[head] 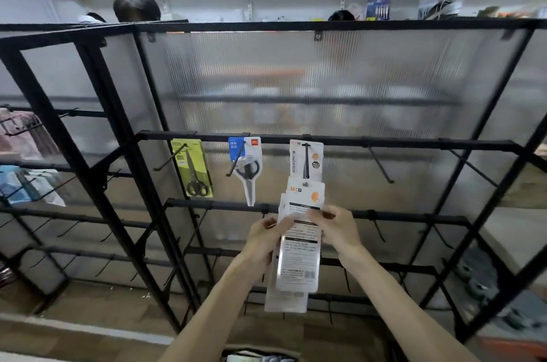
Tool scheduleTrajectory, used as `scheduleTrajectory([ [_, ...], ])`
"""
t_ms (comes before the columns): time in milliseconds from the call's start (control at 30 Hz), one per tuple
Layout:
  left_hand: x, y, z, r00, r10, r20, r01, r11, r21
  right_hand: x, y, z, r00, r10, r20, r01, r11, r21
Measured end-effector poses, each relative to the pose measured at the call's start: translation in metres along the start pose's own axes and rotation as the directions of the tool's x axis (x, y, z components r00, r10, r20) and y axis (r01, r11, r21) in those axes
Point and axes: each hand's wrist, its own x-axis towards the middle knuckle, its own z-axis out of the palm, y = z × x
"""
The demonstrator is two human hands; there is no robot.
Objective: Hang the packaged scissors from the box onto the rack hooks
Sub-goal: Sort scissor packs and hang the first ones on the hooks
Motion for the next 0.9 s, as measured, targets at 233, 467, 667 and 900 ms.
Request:
scheduleTrajectory([
  [233,-0.015,-0.004,-0.003,0.998,-0.033,-0.057,0.029,0.997,-0.068,-0.015,0.006,0.007,0.993,-0.073,-0.094,0.062,0.991,-0.123],
  [467,-0.021,0.0,-0.015,0.992,-0.034,-0.125,0.016,0.99,-0.143,-0.043,-0.011,0.002,0.997,-0.07,-0.012,0.071,0.964,0.255],
  [667,-0.03,0.002,0.007,0.988,0.15,-0.023,-0.15,0.989,-0.004,-0.054,-0.013,0.017,0.997,-0.071,-0.006,0.07,0.97,0.234],
  [900,-0.035,0.006,0.002,0.995,0.096,0.019,-0.095,0.993,-0.063,-0.058,-0.007,0.008,0.995,-0.079,0.065,0.065,0.978,0.198],
])
